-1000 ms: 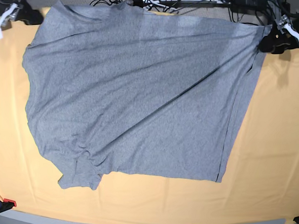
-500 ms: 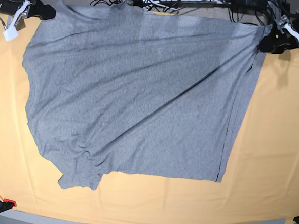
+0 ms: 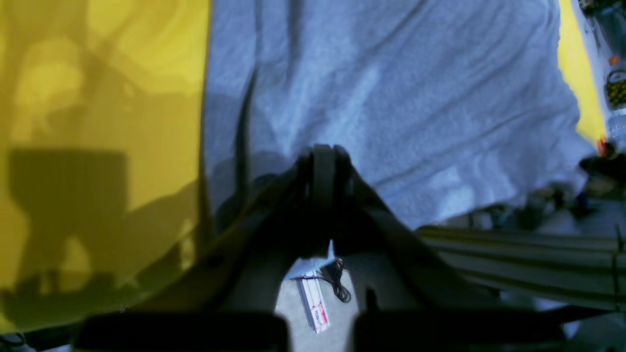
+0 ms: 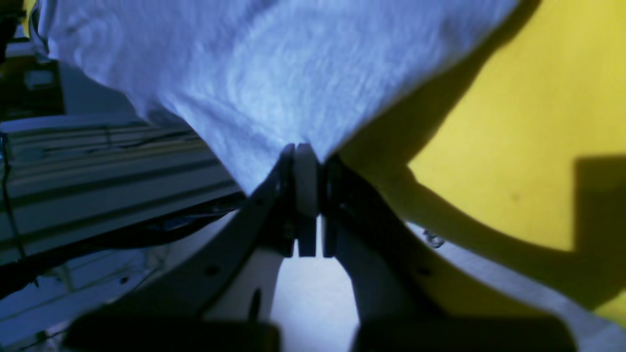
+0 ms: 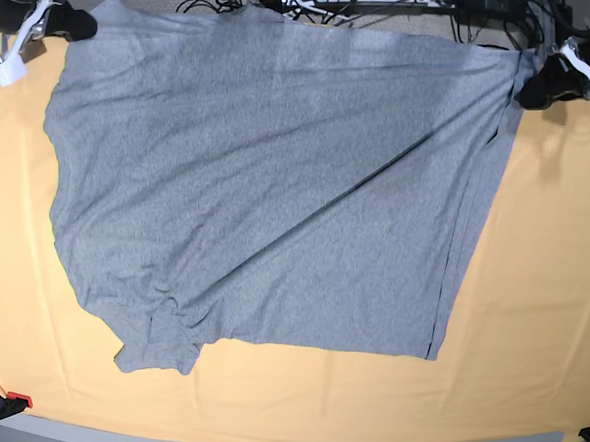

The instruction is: Layout the t-shirt on the table in an organized manner, then fold the t-shirt properly

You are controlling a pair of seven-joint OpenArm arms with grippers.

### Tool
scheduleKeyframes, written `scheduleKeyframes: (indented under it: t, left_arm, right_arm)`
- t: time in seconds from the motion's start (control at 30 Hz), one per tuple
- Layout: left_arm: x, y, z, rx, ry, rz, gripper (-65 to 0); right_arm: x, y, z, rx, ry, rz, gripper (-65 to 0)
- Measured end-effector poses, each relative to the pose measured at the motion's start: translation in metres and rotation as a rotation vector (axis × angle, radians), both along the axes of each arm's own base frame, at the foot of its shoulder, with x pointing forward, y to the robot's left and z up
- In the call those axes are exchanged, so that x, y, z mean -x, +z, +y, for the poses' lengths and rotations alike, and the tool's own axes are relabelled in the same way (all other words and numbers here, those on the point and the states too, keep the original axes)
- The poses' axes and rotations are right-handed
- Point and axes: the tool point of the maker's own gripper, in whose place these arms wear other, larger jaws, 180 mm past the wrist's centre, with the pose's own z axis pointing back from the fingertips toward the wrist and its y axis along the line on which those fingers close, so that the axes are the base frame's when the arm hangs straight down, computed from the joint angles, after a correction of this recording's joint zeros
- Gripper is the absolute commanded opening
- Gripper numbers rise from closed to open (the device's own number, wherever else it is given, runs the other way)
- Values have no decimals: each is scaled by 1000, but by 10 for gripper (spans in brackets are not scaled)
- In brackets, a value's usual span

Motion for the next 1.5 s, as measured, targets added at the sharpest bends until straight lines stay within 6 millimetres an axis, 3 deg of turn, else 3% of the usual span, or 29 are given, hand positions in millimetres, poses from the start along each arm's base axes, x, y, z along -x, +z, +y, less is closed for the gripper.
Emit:
scheduleKeyframes:
  t: [0.17, 0.33, 0.5, 0.7, 0.87, 1.1, 1.13, 1.23, 1.27, 1.3, 1.5]
  left_arm:
    - [2, 18, -21, -68, -95, -48, -650]
    - [-2, 37, -39, -116, -164, -115, -650]
    - [-2, 38, -41, -122, -172, -119, -650]
    - [1, 36, -41, -120, -171, -109, -650]
    - [22, 6, -16, -207, -43, 32, -650]
    - [34, -10, 18, -280, 200, 87, -650]
    - [34, -11, 21, -288, 208, 88, -605]
    - [30, -10, 25, -287, 237, 73, -321]
    - [30, -10, 26, -288, 240, 75, -253]
    - [30, -11, 27, -285, 245, 75, -227]
    - [32, -22, 29, -248, 266, 110, -230]
  right_arm:
    - [7, 17, -5, 65, 26, -20, -650]
    - [7, 30, -27, 132, -15, -46, -650]
    - [5, 38, -46, 183, -61, -69, -650]
    - [5, 38, -46, 184, -62, -68, -650]
    - [5, 38, -46, 184, -62, -69, -650]
    - [5, 38, -46, 184, -62, -69, -650]
    - [5, 38, -46, 185, -62, -69, -650]
    - [5, 38, -46, 185, -62, -69, -650]
    - [5, 38, -46, 184, -62, -69, -650]
    - [5, 38, -46, 184, -62, -68, -650]
    - [5, 38, -46, 184, -62, -69, -650]
